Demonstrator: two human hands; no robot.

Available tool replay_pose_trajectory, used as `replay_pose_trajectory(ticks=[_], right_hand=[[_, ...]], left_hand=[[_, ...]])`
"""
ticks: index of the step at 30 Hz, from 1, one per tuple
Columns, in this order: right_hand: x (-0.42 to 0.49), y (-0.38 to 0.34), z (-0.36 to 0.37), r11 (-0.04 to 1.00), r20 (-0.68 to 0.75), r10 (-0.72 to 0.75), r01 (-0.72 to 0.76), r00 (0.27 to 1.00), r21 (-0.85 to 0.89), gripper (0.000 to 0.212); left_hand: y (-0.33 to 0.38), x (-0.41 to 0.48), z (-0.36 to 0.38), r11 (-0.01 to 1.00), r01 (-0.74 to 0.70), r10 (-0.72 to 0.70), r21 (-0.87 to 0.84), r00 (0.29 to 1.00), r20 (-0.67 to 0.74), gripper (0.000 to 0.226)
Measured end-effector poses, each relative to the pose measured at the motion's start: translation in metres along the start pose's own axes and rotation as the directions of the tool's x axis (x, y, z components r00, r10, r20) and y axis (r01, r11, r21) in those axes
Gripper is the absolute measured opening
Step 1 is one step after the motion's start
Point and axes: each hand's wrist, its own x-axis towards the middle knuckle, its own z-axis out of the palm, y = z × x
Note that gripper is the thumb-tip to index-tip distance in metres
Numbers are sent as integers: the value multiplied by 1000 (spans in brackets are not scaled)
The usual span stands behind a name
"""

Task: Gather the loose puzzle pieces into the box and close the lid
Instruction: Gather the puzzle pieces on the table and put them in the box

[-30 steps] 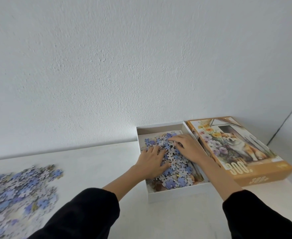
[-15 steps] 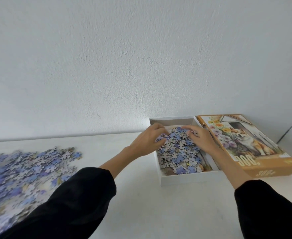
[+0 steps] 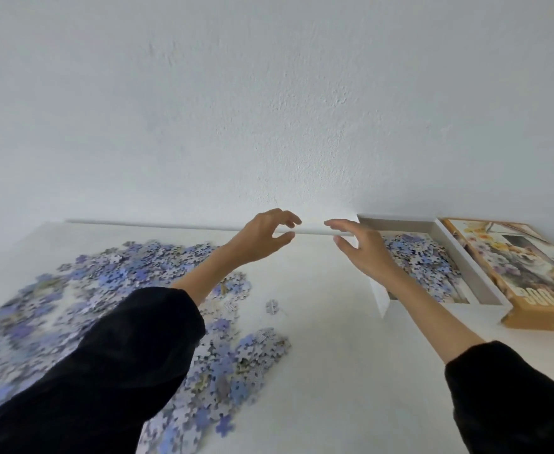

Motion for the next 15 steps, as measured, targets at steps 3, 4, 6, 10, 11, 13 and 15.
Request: replay_pose_trajectory(ticks=[3,4,6,10,11,13,15], right_hand=[[2,-27,28,1000,35,18,-18,999,5,32],[1,-36,38,1000,47,23,-24,999,15,32],[-2,-53,59,999,63,37,-39,997,35,31],[-22,-83,97,991,148,116,-125,982,52,30],[-32,-89,106,986,172,147,-158,974,47,31],[-57,-97,123,978,206,202,-206,957,-1,39],[-83,-103,135,967,237,254,-243,938,-76,53]], left_hand=[[-16,-38,-26,1000,29,-29,-5,999,15,24],[-21,-52,-34,999,42,-42,-2,999,28,24],[-33,-81,-50,998,65,-65,-6,997,46,24],[-64,-142,-84,995,102,-103,9,994,45,24],[-73,-158,-92,991,132,-132,20,990,41,24],[-97,-194,-110,977,208,-210,48,977,47,26],[-122,-230,-129,956,285,-292,76,951,104,40]])
